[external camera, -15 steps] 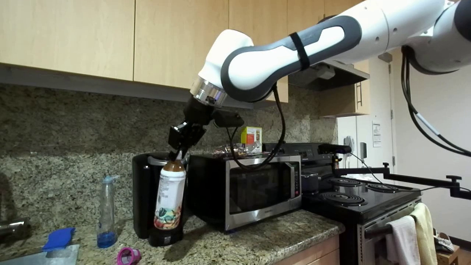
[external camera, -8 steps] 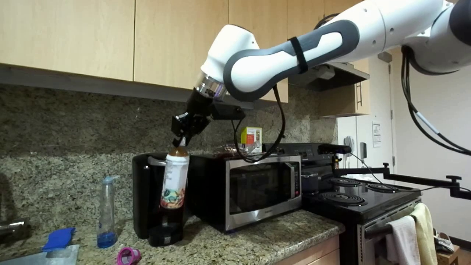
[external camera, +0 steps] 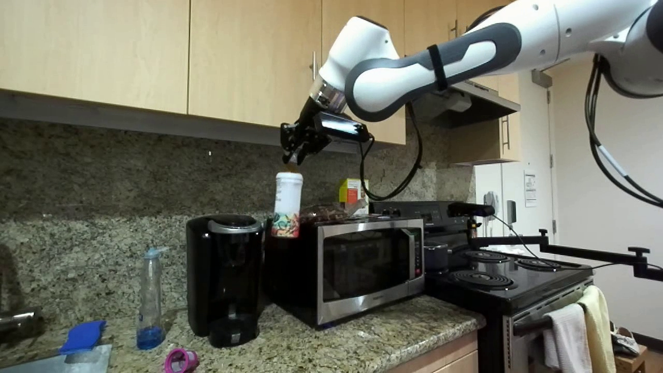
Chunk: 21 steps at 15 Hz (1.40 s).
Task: Place the white bottle on top of the microwave
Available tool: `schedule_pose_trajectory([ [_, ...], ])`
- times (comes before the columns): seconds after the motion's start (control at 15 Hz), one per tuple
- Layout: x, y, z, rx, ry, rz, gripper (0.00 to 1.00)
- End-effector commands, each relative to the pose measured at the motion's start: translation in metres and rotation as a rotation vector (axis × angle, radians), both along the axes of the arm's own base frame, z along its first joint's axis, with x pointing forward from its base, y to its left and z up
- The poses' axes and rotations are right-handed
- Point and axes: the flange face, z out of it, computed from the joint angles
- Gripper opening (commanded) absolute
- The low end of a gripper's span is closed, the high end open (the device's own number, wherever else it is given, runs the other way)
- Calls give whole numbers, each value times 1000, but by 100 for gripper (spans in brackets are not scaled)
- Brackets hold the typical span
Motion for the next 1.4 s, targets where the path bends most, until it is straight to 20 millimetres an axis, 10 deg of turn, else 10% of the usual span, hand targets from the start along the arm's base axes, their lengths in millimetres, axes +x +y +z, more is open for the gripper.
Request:
schedule_pose_trajectory([
  [0.0,-15,-20,31,31,-147,-104,11],
  [0.07,-5,-17,13,18,-54,-65,11],
  [0.13,-7,-21,14,20,-60,-78,36],
  [0.33,-2,-18,3,19,-36,-76,36],
  [0.4,2,-10,-7,-3,-19,-66,11],
  [0.6,7,-14,-8,5,-58,-122,11],
  [1.33,-36,-106,50,101,-356,-590,11],
])
